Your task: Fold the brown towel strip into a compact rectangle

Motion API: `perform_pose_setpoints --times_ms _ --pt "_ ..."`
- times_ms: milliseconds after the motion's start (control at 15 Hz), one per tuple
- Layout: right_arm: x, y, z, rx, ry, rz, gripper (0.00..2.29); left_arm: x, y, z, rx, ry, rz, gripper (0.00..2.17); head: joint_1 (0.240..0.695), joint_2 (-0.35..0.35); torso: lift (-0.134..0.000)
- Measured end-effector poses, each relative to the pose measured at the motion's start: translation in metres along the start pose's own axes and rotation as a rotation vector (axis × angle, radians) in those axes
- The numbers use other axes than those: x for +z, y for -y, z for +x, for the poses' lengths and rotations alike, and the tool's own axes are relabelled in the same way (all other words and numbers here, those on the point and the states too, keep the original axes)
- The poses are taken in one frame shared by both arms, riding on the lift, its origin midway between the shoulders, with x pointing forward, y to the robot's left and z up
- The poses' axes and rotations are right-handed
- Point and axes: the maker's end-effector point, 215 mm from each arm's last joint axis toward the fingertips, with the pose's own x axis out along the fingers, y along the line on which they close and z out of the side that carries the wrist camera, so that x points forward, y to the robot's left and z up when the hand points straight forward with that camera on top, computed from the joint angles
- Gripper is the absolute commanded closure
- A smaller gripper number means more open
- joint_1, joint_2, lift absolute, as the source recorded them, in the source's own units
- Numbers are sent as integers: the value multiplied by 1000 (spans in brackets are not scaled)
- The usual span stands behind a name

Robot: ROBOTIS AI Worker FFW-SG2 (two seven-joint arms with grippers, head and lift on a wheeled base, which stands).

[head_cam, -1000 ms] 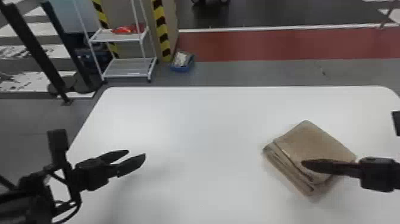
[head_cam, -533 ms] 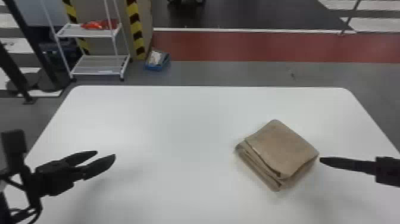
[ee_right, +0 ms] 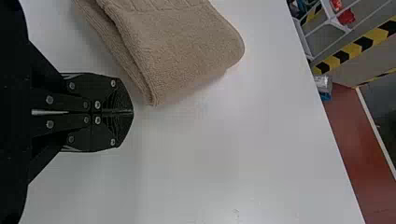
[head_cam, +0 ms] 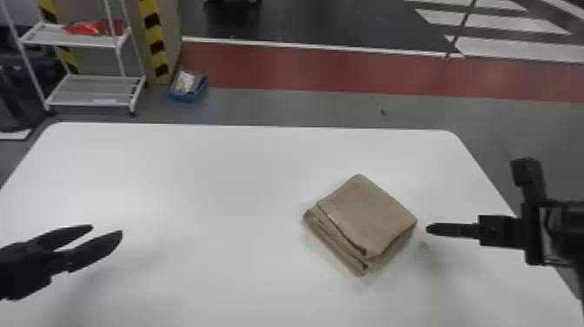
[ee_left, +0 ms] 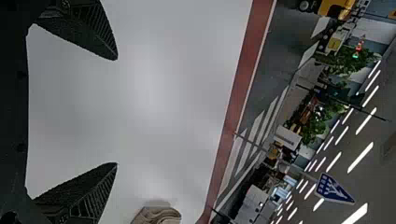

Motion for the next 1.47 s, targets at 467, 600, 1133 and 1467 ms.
perform_pose_setpoints --times_ms 467,600,1133,1467 --pt "39 -21 40 -26 -12 -32 2037 -1 -6 -7 12 5 -5 73 695 -83 -120" --pt "39 -31 45 -10 -12 -29 2037 -1 -7 -10 10 9 -8 73 695 -68 -120" --pt "3 -28 6 -1 -12 18 2037 0 -10 -12 15 9 -8 73 695 -81 -120" --pt "9 -51 44 -29 -62 -34 2037 -3 -6 -13 11 7 -8 73 695 -41 -120"
